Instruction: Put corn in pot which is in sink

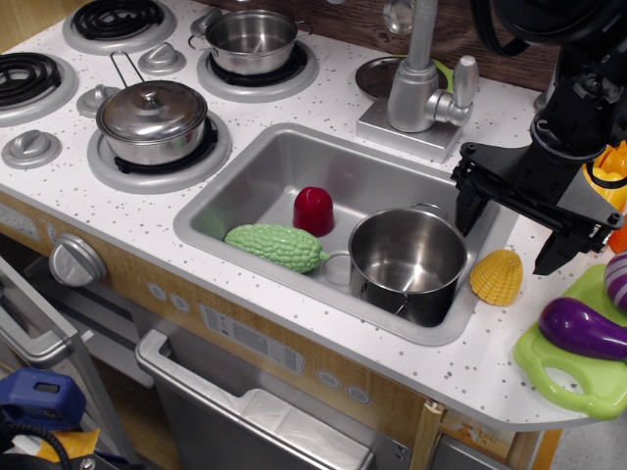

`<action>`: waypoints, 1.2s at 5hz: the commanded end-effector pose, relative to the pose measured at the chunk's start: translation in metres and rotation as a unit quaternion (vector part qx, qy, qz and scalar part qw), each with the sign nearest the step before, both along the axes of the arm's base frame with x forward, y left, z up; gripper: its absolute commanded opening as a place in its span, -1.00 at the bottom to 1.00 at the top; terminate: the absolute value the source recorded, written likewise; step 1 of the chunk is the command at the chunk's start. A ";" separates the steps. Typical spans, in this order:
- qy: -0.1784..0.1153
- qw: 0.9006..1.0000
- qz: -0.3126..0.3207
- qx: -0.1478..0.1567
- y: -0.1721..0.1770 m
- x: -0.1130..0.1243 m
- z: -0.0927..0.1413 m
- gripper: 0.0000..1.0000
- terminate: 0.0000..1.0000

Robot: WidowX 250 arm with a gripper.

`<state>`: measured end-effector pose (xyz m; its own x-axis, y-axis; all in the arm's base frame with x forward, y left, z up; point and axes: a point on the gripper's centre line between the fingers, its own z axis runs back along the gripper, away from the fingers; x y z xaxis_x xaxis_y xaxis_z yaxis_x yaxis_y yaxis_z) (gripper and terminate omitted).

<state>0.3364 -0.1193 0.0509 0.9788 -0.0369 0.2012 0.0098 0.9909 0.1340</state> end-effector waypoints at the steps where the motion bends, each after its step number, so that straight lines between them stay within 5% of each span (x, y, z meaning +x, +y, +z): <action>1: 0.000 1.000 0.000 0.000 0.000 0.000 0.000 1.00 -1.00; 6: -0.060 0.998 -0.032 -0.012 0.004 0.012 -0.023 1.00 -1.00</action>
<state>0.3447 -0.1162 0.0119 0.9514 -0.1011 0.2908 0.0697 0.9907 0.1166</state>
